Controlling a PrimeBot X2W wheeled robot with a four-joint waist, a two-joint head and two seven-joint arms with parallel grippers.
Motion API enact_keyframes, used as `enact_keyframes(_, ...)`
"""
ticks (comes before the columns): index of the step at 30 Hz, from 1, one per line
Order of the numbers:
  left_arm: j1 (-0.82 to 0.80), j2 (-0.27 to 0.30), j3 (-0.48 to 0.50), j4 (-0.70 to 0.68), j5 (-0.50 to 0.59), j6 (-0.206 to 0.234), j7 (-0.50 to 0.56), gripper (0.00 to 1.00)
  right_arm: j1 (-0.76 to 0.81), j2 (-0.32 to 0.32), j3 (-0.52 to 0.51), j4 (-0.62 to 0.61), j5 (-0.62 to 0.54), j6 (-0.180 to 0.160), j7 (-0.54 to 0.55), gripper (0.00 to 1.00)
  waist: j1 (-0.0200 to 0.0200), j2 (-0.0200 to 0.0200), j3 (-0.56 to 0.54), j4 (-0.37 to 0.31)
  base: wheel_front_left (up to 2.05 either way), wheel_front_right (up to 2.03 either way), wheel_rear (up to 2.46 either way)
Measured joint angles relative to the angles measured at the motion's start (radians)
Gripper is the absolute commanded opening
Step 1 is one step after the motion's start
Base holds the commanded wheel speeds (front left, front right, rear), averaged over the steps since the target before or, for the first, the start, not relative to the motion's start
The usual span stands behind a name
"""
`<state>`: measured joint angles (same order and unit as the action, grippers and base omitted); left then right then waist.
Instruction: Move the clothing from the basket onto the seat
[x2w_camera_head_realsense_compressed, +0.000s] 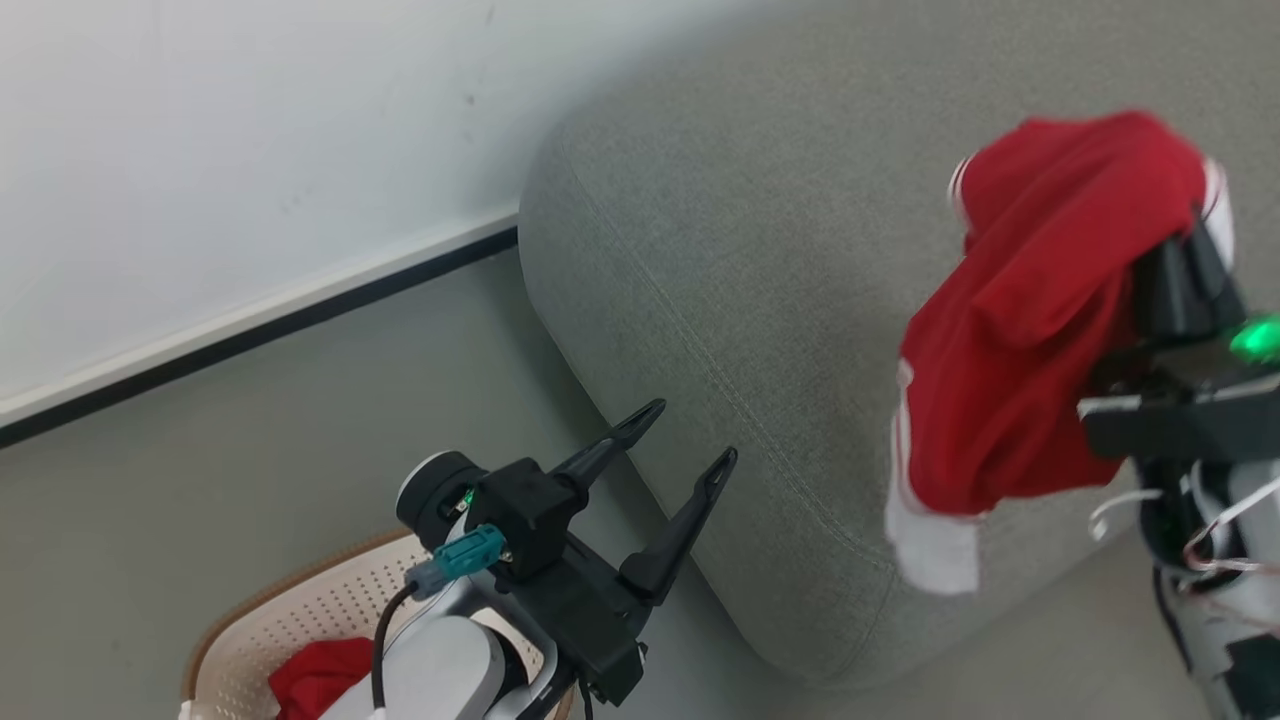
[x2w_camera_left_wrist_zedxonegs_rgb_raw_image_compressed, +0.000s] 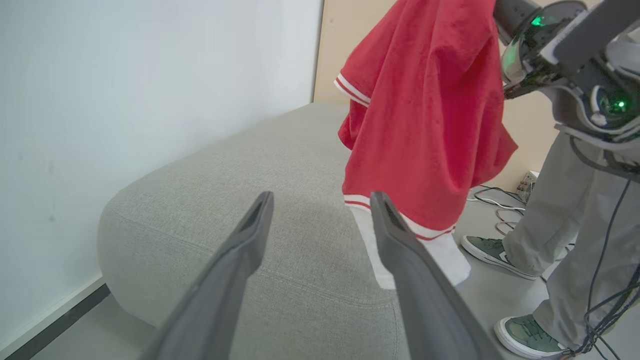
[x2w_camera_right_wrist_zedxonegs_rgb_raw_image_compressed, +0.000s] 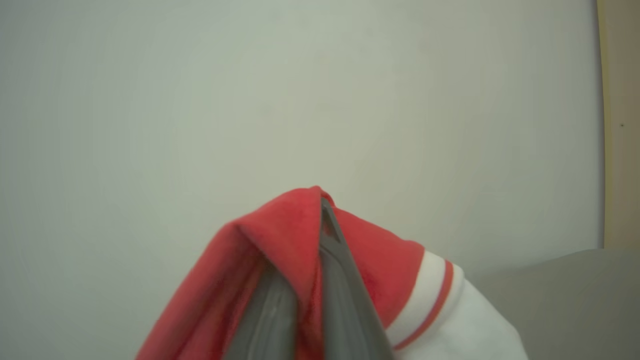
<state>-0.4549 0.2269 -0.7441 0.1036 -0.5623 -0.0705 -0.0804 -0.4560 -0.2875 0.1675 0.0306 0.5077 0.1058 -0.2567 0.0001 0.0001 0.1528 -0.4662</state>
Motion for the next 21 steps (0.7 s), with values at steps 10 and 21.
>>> enact_keyframes(10,-0.053,-0.006,-0.027,-0.016,0.019,-0.010,0.013,1.00,-0.182,-0.096,-0.025,0.086,0.007,0.011,0.000,0.00,0.0000,0.0000,0.067,0.016,0.00,0.00,0.00)
enact_keyframes(21,-0.106,-0.005,-0.051,-0.057,0.038,-0.019,0.044,1.00,-0.403,-0.217,-0.034,0.288,0.039,0.018,0.001,0.00,0.0001,0.0000,0.161,0.068,0.00,0.00,0.00)
